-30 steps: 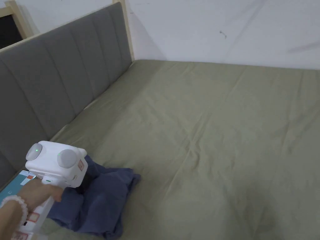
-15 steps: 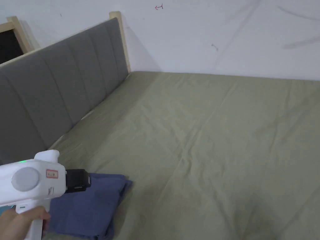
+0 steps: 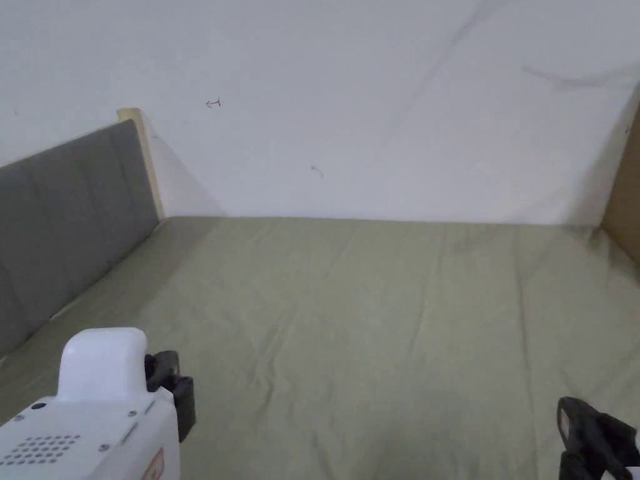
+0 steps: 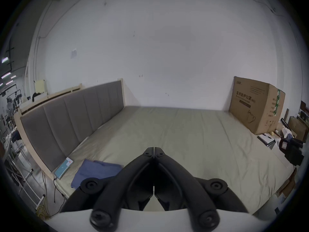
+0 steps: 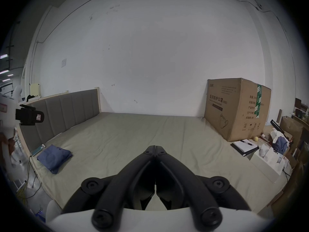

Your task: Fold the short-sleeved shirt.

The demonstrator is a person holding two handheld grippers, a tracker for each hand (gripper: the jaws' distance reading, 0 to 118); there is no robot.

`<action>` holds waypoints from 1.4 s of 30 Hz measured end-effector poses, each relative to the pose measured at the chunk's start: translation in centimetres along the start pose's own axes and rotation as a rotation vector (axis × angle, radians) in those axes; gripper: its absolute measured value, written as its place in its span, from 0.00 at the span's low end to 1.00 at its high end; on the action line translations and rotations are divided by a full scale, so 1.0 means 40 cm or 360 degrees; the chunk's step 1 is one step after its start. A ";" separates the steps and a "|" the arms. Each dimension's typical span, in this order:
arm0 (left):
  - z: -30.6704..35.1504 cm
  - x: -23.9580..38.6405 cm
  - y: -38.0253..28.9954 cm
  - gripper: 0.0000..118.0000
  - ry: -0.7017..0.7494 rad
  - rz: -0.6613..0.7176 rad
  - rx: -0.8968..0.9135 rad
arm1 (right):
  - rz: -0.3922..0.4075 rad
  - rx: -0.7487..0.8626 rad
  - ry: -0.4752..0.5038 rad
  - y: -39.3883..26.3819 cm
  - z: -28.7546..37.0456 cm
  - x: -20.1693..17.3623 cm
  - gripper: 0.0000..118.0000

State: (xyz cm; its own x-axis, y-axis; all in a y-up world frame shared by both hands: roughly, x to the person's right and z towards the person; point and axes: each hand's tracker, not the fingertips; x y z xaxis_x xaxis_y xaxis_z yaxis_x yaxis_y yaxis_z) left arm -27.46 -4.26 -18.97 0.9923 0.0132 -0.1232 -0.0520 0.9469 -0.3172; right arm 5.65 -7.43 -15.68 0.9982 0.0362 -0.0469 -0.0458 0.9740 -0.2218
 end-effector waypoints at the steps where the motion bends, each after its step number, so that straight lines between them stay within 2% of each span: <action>1: 0.012 0.029 -0.001 0.00 0.0010 -0.0040 0.0021 | 0.0006 0.0015 -0.0022 0.002 0.004 0.009 0.00; 3: 0.033 0.088 -0.005 0.00 -0.0032 -0.0044 0.0035 | 0.0041 -0.0010 -0.0054 0.016 0.011 0.027 0.00; 11: 0.082 0.231 -0.005 0.00 -0.0166 0.0003 0.0148 | -0.0043 0.0066 -0.0147 0.028 0.053 0.114 0.00; 14: 0.093 0.254 0.002 0.01 -0.0156 -0.0005 0.0174 | -0.0063 0.0056 -0.0156 0.031 0.063 0.135 0.13; 15: 0.097 0.264 0.004 0.07 -0.0138 -0.0022 0.0167 | -0.0069 0.0055 -0.0155 0.030 0.067 0.141 0.17; 16: 0.097 0.269 0.007 0.22 -0.0125 -0.0053 0.0150 | -0.0075 0.0061 -0.0157 0.028 0.071 0.141 0.30; 17: 0.097 0.270 0.008 0.55 -0.0142 -0.0056 0.0145 | -0.0070 0.0062 -0.0161 0.028 0.073 0.142 0.58; 18: 0.094 0.271 0.007 0.83 -0.0159 -0.0059 0.0132 | -0.0063 0.0059 -0.0172 0.028 0.074 0.143 0.83; 19: 0.095 0.277 0.008 0.99 -0.0184 -0.0065 0.0108 | -0.0058 0.0046 -0.0173 0.029 0.073 0.146 0.96; 20: 0.092 0.280 0.005 1.00 -0.0200 -0.0048 0.0090 | -0.0062 0.0041 -0.0169 0.029 0.072 0.147 1.00; 22: 0.106 0.282 0.002 1.00 -0.0206 -0.0027 0.0122 | -0.0098 0.0109 -0.0158 0.026 0.087 0.152 1.00; 27: 0.116 0.289 0.013 1.00 -0.0179 -0.0008 0.0144 | -0.0089 0.0090 -0.0170 0.045 0.087 0.159 1.00; 30: 0.115 0.291 0.029 1.00 -0.0261 0.0041 -0.0011 | -0.0091 0.0097 -0.0194 0.056 0.085 0.160 1.00; 34: 0.127 0.302 0.044 1.00 -0.0200 0.0018 -0.0047 | -0.0139 0.0091 -0.0175 0.066 0.077 0.171 1.00; 37: 0.141 0.305 0.039 1.00 -0.0212 -0.0041 0.0104 | -0.0140 0.0101 -0.0176 0.071 0.077 0.170 1.00; 42: 0.157 0.312 0.045 1.00 -0.0214 -0.0059 0.0147 | -0.0101 0.0096 -0.0182 0.077 0.074 0.165 1.00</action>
State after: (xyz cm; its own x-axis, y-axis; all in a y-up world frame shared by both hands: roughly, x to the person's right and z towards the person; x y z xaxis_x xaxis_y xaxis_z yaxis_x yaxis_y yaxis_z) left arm -14.46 -0.35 -15.16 0.9998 0.0145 0.0157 -0.0105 0.9730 -0.2306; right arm 12.21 -3.55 -13.80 0.9970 -0.0038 0.0776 0.0163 0.9868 -0.1614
